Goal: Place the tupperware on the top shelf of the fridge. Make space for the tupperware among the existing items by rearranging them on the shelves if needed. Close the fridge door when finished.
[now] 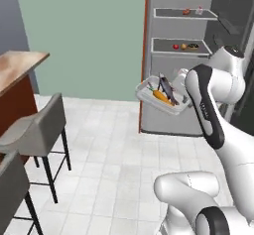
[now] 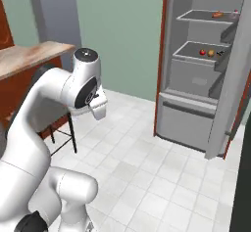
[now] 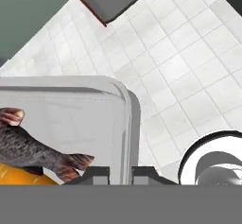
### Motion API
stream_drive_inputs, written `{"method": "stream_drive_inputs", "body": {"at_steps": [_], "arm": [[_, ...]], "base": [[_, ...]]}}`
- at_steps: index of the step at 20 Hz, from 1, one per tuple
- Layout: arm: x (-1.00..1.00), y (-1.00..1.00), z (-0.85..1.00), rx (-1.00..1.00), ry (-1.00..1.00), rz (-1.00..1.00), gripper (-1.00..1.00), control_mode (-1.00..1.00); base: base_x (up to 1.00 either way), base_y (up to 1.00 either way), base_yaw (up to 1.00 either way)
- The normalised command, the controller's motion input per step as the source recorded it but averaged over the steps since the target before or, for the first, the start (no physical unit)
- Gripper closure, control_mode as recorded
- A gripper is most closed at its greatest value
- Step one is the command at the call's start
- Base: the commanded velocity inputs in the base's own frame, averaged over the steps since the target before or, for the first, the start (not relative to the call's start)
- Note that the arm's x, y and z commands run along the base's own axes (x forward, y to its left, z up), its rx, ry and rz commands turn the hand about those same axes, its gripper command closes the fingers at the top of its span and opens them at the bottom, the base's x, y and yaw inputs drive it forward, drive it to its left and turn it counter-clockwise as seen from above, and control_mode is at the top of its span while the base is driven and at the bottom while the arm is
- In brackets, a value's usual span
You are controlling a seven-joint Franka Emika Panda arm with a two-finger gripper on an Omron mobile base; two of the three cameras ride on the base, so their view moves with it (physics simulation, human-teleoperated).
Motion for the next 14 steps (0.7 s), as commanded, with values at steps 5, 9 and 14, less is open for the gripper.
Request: {"method": "stream_drive_inputs", "body": {"at_steps": [5,9,14], "arm": [[0.00,0.00,0.00,0.00,0.00,0.00,1.00,1.00],[0.00,0.00,0.00,0.00,0.00,0.00,1.00,1.00],[0.00,0.00,0.00,0.00,0.00,0.00,1.00,1.00]], "base": [[0.76,-0.06,-0.55],[0.90,0.00,-0.51],[0.89,0.22,-0.46]]}}
